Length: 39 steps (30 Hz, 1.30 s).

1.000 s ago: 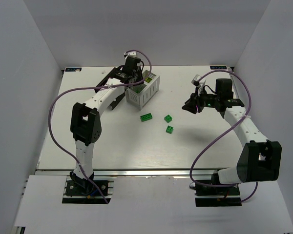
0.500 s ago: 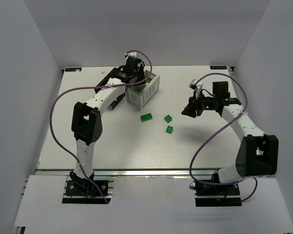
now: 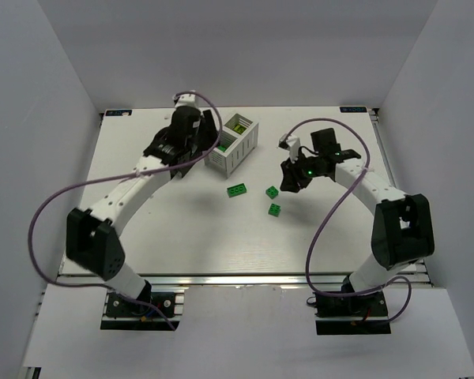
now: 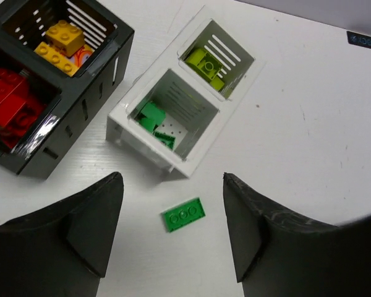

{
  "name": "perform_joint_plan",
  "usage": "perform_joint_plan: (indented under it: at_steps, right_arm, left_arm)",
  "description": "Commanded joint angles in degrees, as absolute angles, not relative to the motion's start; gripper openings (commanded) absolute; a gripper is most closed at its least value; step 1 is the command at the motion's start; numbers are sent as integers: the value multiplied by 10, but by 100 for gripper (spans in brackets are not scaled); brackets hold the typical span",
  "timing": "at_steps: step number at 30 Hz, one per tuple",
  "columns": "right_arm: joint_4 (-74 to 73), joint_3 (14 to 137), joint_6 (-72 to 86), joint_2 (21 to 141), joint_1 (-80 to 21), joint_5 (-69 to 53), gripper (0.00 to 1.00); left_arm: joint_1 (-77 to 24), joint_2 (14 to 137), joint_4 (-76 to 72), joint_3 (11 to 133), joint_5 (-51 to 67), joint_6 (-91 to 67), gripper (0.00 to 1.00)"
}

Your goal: Sort the legos into containers by color

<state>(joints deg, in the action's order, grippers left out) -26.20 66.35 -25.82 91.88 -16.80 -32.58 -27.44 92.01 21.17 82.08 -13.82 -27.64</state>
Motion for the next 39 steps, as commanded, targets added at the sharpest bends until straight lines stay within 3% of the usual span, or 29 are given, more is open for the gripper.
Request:
perform_joint_plan:
  at_steps: [1, 3, 4, 8, 17, 39]
  right_arm:
    - [-270, 712, -221, 953, -199, -230, 49]
    - [-272, 722, -201, 969, -210, -193, 58]
    - [-277, 734, -197, 985, -218, -179, 68]
    - [-284, 764, -168, 1022, -239, -139, 81]
    - [-265, 780, -149, 1072, -273, -77, 79]
    - [-240, 790, -169, 1129, -277, -64, 62]
  left_arm:
    - [-271, 842, 178, 746, -126, -293, 76]
    - [-271, 813, 167, 683, -124, -304, 78]
    - [-271, 785, 164, 664, -127, -308, 78]
    - [-271, 730, 154, 586, -131, -337, 78]
    - [-271, 645, 131, 469, -140, -395, 79]
    - [-271, 628, 122, 413, -136, -426, 79]
